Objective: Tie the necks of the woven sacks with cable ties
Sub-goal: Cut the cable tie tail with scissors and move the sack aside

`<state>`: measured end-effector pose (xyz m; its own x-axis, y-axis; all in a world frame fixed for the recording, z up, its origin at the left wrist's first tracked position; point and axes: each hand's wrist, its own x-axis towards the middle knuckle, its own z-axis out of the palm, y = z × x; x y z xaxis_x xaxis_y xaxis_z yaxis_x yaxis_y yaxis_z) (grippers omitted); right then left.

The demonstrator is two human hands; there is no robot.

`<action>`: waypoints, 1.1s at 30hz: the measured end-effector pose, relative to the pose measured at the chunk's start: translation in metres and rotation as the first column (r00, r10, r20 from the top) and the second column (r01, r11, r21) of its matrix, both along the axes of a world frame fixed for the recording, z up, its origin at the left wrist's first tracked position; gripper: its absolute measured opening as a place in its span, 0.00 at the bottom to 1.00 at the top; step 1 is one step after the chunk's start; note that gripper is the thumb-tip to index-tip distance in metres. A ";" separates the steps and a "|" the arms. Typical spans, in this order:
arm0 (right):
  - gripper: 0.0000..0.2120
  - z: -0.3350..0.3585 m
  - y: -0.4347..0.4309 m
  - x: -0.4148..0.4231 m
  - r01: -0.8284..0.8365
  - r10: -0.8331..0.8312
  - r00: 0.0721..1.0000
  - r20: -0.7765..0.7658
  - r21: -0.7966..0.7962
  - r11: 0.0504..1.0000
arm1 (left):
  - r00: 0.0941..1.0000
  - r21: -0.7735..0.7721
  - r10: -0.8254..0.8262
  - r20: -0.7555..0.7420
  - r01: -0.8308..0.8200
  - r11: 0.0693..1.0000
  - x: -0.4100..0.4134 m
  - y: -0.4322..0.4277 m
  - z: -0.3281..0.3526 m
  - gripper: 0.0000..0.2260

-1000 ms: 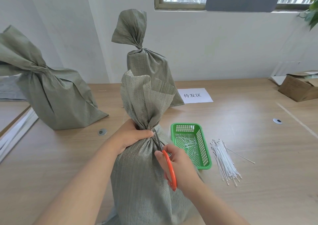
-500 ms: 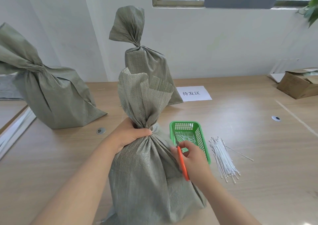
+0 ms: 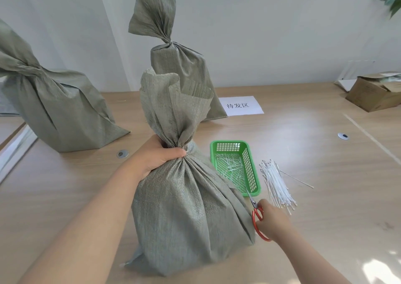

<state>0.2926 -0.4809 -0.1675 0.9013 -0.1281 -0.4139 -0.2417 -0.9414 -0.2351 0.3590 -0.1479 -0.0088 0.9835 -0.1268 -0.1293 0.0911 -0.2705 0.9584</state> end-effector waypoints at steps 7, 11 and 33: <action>0.16 -0.058 -0.019 -0.032 0.022 -0.029 0.993 -0.119 -0.059 0.998 | 1.000 -0.027 0.022 0.000 -0.022 0.999 -0.001 0.002 -0.004 0.12; 0.09 -0.083 -0.021 -0.043 0.033 -0.037 0.995 -0.094 -0.042 0.999 | 0.999 -0.015 0.037 0.002 -0.037 0.999 0.001 0.003 -0.008 0.11; 0.18 -0.070 -0.012 -0.009 0.092 -0.091 0.992 0.092 -0.006 0.996 | 0.998 -0.049 0.053 0.023 -0.052 0.997 0.000 0.007 -0.017 0.24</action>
